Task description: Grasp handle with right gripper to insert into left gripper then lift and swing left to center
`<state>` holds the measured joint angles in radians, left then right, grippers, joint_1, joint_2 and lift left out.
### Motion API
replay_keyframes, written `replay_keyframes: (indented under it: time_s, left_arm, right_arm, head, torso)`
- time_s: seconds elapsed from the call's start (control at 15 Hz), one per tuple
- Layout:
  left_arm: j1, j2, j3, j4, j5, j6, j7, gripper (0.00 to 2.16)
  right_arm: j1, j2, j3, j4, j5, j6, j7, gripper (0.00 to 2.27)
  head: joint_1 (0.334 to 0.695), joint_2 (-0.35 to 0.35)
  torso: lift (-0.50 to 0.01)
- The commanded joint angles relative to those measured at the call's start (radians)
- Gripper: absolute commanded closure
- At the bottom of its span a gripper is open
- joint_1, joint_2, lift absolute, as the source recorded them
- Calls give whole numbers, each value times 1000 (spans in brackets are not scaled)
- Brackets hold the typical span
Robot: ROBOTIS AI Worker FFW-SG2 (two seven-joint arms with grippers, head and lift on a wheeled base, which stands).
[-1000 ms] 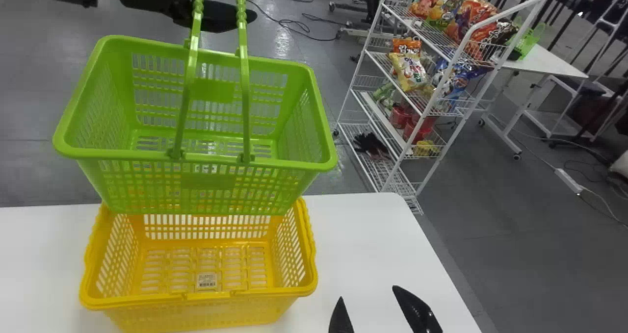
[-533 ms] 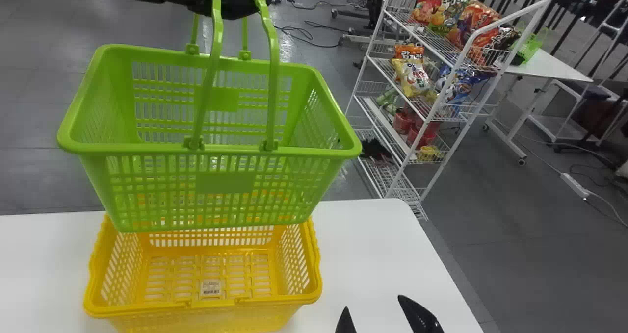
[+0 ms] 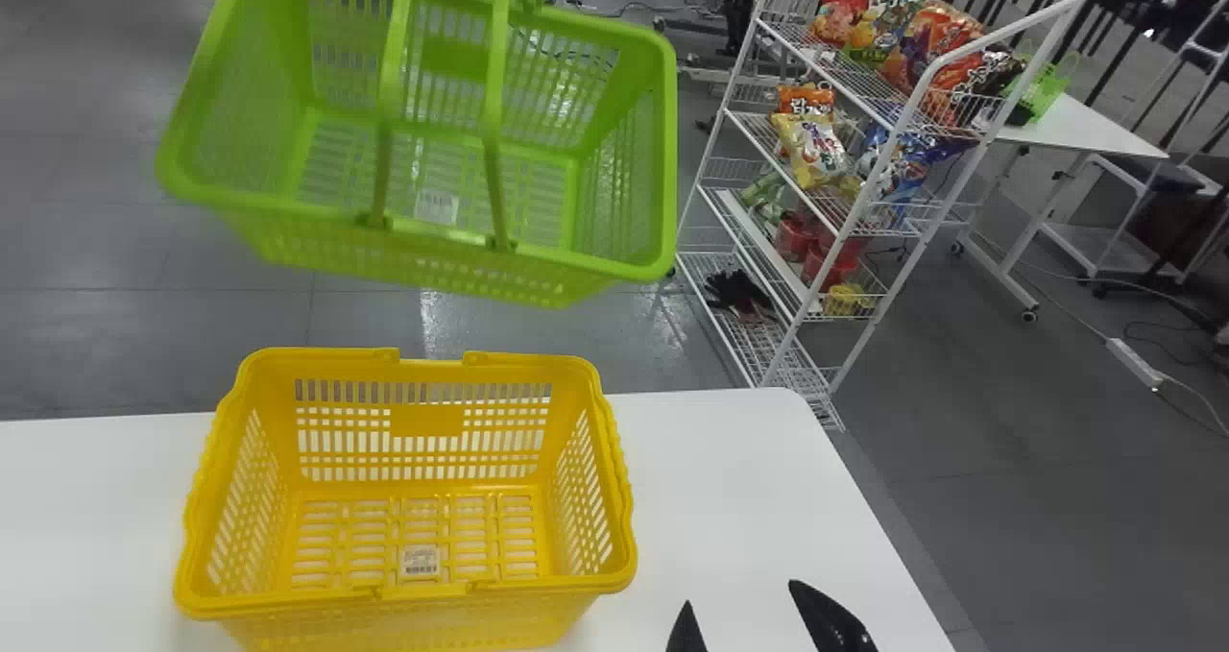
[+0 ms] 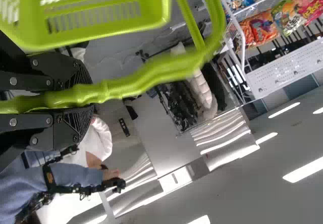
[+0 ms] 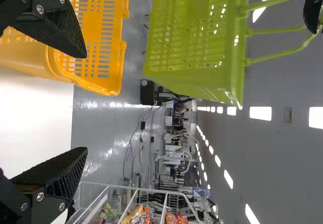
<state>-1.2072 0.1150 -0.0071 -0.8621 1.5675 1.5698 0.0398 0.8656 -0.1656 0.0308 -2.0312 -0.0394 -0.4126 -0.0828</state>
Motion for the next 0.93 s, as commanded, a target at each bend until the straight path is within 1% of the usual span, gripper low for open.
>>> replay_keyframes:
  time_s: [0.0, 0.13, 0.27, 0.33, 0.53, 0.6, 0.67, 0.87]
  left_arm:
    - [-5, 45, -1, 0, 14, 2, 0, 1835]
    - [-8, 112, -11, 0, 35, 2, -1, 1835]
    - [-9, 206, -27, 0, 66, 2, -12, 1835]
    - [-9, 253, -34, 0, 80, 2, -17, 1835]
    - [5, 423, -59, -2, 157, 2, -32, 1835]
    - [20, 494, -71, -6, 193, 2, -41, 1835]
    - [35, 555, -73, -9, 223, 2, -44, 1831]
    - [106, 701, -65, -34, 279, 2, -60, 1835]
  right_arm:
    - [4, 0, 0, 0, -1, -11, 0, 178]
    - [9, 0, 0, 0, -1, -18, 0, 178]
    - [12, 0, 0, 0, -1, -21, 0, 178]
    - [12, 0, 0, 0, -1, -21, 0, 178]
    - [10, 0, 0, -1, -1, -21, 0, 178]
    - [9, 0, 0, -1, -1, -21, 0, 178]
    - [7, 0, 0, -1, -1, -21, 0, 178]
    - [6, -2, -6, -1, -2, -21, 0, 178]
  head:
    - [603, -310]
    - [602, -291]
    - [600, -261]
    - [600, -227]
    - [601, -158]
    - [602, -104]
    - [604, -73]
    - [610, 18]
  torso:
    - [-93]
    - [-93]
    - [-93]
    - [-93]
    - [-93]
    - [-93]
    - [-93]
    - [-93]
